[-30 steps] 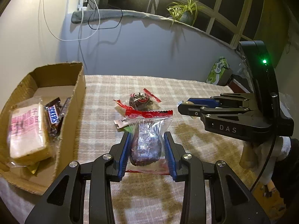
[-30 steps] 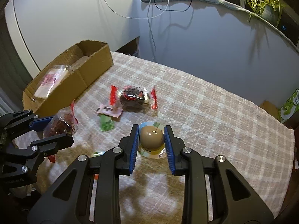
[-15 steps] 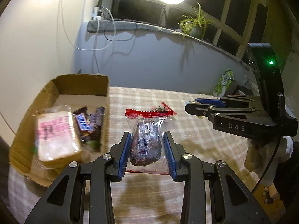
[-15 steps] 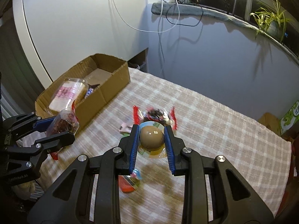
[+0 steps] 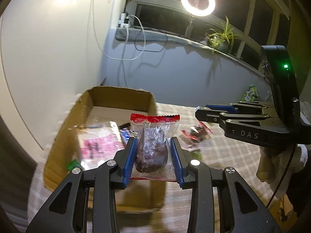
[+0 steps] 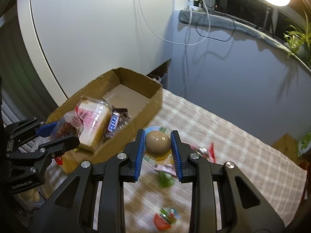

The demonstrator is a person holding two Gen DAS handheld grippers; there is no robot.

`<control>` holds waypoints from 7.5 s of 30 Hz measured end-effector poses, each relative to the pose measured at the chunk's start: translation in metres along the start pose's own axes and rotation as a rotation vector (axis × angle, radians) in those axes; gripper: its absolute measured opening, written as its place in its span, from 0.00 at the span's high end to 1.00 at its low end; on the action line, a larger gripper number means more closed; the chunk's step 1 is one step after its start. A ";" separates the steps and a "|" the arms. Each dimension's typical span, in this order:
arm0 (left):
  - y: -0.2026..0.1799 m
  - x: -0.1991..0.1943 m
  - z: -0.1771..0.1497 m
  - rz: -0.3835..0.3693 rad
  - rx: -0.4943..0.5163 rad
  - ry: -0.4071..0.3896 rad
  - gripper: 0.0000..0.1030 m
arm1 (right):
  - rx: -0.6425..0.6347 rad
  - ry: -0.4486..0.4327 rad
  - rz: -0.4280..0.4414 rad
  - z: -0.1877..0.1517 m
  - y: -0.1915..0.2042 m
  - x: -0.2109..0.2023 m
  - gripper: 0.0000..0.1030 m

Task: Organize snacks
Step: 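Carry the brown candy and egg snack into the box and release both, then move both open grippers back toward the remaining candies on the bed, then grasp the orange egg packet with the left gripper while the right grasps the red-wrapped candy, then carry the egg packet and red candy into the box and release both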

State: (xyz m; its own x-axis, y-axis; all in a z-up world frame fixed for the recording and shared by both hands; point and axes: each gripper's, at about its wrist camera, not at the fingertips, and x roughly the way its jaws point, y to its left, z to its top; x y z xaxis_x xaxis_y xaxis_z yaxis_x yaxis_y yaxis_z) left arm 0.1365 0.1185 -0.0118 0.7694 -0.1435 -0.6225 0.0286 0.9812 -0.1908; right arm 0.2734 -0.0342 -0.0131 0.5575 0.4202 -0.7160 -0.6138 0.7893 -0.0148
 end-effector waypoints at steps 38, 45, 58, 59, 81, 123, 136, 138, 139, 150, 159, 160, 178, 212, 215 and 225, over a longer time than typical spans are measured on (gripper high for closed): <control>0.063 0.035 0.021 0.100 -0.073 0.034 0.66 | -0.026 0.077 0.107 0.059 0.044 0.104 0.72; 0.065 0.035 0.023 0.104 -0.083 0.029 0.62 | -0.031 0.066 0.099 0.060 0.044 0.099 0.58; 0.060 0.019 0.023 0.111 -0.078 0.003 0.59 | -0.021 0.034 0.060 0.058 0.038 0.074 0.42; 0.059 0.018 0.023 0.110 -0.076 0.001 0.59 | -0.018 0.031 0.058 0.057 0.037 0.071 0.39; 0.005 -0.003 0.012 0.038 -0.033 -0.016 0.52 | 0.025 -0.013 -0.040 -0.006 -0.021 -0.020 0.09; -0.128 0.070 -0.068 -0.233 0.180 0.221 0.52 | 0.216 0.146 0.020 -0.039 -0.104 0.077 0.09; -0.148 0.089 -0.071 -0.173 0.261 0.258 0.56 | 0.183 0.170 0.043 -0.038 -0.098 0.098 0.09; -0.150 0.091 -0.072 -0.169 0.268 0.263 0.65 | 0.185 0.170 0.048 -0.039 -0.098 0.097 0.09; -0.152 0.091 -0.072 -0.164 0.274 0.261 0.65 | 0.186 0.170 0.051 -0.039 -0.098 0.098 0.09; -0.154 0.093 -0.069 -0.154 0.281 0.257 0.67 | 0.169 0.160 0.112 -0.038 -0.085 0.088 0.52; -0.137 0.093 -0.067 -0.172 0.218 0.259 0.68 | 0.223 0.116 0.119 -0.040 -0.098 0.069 0.65; -0.135 0.092 -0.066 -0.171 0.211 0.256 0.68 | 0.227 0.115 0.118 -0.041 -0.099 0.068 0.66; -0.101 0.062 -0.064 -0.160 0.144 0.213 0.68 | 0.257 0.019 0.085 -0.044 -0.111 0.025 0.76; -0.002 -0.022 -0.019 0.010 -0.010 -0.017 0.68 | 0.095 -0.101 0.097 0.033 -0.026 -0.005 0.76; 0.009 -0.024 -0.017 0.023 -0.022 -0.022 0.68 | 0.079 -0.100 0.099 0.043 -0.016 0.003 0.76; 0.033 -0.018 -0.017 0.047 -0.051 -0.019 0.68 | 0.042 -0.080 0.102 0.070 0.008 0.042 0.76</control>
State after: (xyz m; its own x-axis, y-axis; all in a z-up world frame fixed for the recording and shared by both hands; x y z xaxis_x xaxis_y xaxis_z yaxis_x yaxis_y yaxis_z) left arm 0.1127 0.1509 -0.0194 0.7808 -0.0949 -0.6175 -0.0400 0.9788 -0.2010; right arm 0.3312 0.0212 0.0055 0.5372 0.5321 -0.6545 -0.6466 0.7580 0.0856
